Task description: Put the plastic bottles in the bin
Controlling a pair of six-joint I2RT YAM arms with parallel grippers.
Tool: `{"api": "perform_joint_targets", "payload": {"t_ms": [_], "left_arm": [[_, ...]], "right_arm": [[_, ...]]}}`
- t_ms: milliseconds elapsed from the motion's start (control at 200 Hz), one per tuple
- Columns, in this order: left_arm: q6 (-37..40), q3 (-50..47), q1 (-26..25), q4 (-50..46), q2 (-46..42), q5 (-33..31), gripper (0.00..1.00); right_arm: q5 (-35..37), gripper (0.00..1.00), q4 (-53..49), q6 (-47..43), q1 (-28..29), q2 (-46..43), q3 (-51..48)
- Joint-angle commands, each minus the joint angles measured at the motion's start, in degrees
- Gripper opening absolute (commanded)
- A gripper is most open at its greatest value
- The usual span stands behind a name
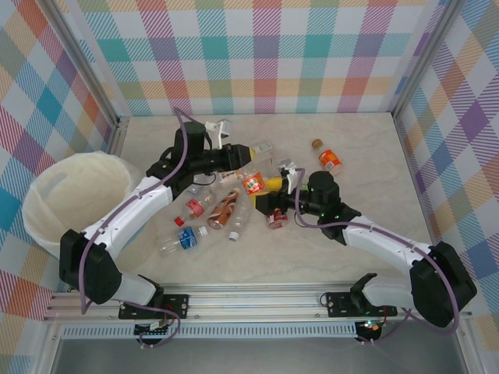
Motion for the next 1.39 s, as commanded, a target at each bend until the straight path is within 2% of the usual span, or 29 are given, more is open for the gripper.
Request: {"api": "perform_joint_targets", "payload": {"t_ms": [0,110,195,265,350,430,540,765,850,910,1000,1110,1185,1235,1300,1390], "left_arm": [[7.0,7.5,-0.1,-11.6,-4.6,-9.3,0.00],[12.2,13.3,-0.1,-20.3,-7.6,-16.8,0.00],[15.3,17.1,-0.1,-25.5,-9.9,-25.6,0.00],[17.9,20.9,-0.1,-30.5,-10.8,-34.8,0.00],[20.9,24.7,0.0,-35.3,-11.8,-51.5,0.00],[24.2,26.4,0.1,-36.3,-12.8,-65.2,0.00],[27.0,28.3,1.1,-36.3,-13.9,-78.7,0.00],[29.8,25.2,7.4,-32.4,-17.9,-97.2,0.00],[29.5,22.1,9.9,-30.5,-20.5,-96.8,0.00],[26.5,22.1,10.6,-34.6,-20.8,-96.3,0.00],[21.6,21.4,12.3,-41.0,-20.1,-99.1,0.00],[16.0,16.6,23.7,-43.3,-22.9,-84.1,0.00],[14.1,13.3,30.6,-44.1,-23.7,-80.3,0.00],[13.2,11.9,34.0,-44.6,-23.5,-78.1,0.00],[12.5,10.6,38.0,-45.3,-22.7,-72.1,0.00],[11.3,9.4,40.4,-46.3,-21.5,-67.5,0.00]], "right_arm": [[5.6,1.00,0.3,0.7,0.2,0.3,1.2],[14.1,1.00,-3.6,2.8,0.2,0.9,1.5],[19.6,1.00,-4.8,4.1,0.2,1.4,1.0],[21.4,1.00,-4.7,4.6,0.2,1.6,0.6],[22.4,1.00,-5.1,4.8,0.1,1.8,0.5],[23.3,1.00,-4.9,5.0,0.1,2.2,0.3],[24.1,1.00,-4.4,5.2,0.1,3.2,0.2],[24.0,1.00,-4.1,4.7,0.1,7.2,2.5],[23.5,1.00,-4.8,4.1,0.1,8.8,3.9],[23.2,1.00,-5.2,3.9,0.1,9.8,4.7],[23.1,1.00,-4.6,4.1,0.1,11.1,5.3],[22.6,1.00,-4.1,4.3,0.1,13.3,6.7],[21.6,1.00,-4.1,4.1,0.1,14.8,8.0],[21.0,1.00,-4.0,4.1,0.1,15.5,8.9],[19.9,1.00,-4.1,4.2,0.1,16.4,9.7],[19.2,1.00,-4.6,4.0,0.1,16.8,10.1]]}}
